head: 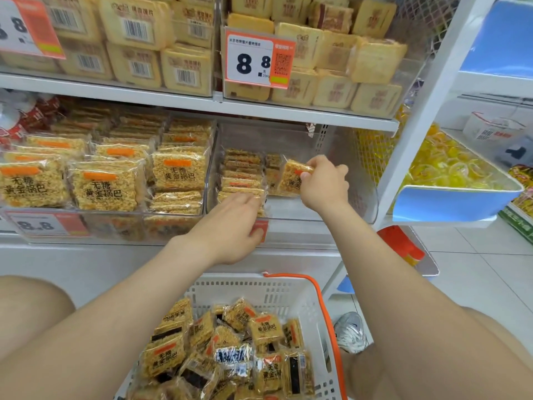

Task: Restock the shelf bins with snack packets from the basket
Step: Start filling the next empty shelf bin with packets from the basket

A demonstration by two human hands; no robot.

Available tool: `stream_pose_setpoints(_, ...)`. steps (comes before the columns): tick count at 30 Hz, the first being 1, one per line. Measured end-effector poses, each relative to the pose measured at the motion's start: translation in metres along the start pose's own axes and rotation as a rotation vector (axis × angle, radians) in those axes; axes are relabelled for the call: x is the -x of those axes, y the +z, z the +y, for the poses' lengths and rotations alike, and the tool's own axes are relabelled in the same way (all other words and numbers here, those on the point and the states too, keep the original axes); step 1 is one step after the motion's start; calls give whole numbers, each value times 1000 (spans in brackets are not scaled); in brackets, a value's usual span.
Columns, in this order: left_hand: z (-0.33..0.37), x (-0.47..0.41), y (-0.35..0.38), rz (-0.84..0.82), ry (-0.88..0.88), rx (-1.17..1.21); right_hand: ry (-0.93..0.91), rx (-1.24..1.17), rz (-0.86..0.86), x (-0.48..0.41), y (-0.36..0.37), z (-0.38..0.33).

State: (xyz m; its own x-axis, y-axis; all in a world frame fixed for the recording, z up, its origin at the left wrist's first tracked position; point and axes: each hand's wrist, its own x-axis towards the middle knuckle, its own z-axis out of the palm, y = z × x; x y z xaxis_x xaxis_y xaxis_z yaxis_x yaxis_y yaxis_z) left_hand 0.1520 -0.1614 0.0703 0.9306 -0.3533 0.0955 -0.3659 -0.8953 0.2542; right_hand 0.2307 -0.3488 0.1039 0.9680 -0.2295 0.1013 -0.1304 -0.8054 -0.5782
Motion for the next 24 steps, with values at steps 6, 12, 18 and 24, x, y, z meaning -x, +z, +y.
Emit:
stream_pose_setpoints(6, -5, -6, 7, -1, 17, -202, 85, 107, -122, -27, 41, 4)
stream_pose_setpoints(12, -5, -11, 5, 10, 29, -248, 129, -43, -77, -41, 60, -9)
stream_pose_setpoints(18, -7, -13, 7, -1, 24, -262, 216, -235, 13, -43, 59, -10)
stream_pose_setpoints(24, -7, -9, 7, 3, 36, -265, 323, -507, -32, -45, 51, 7)
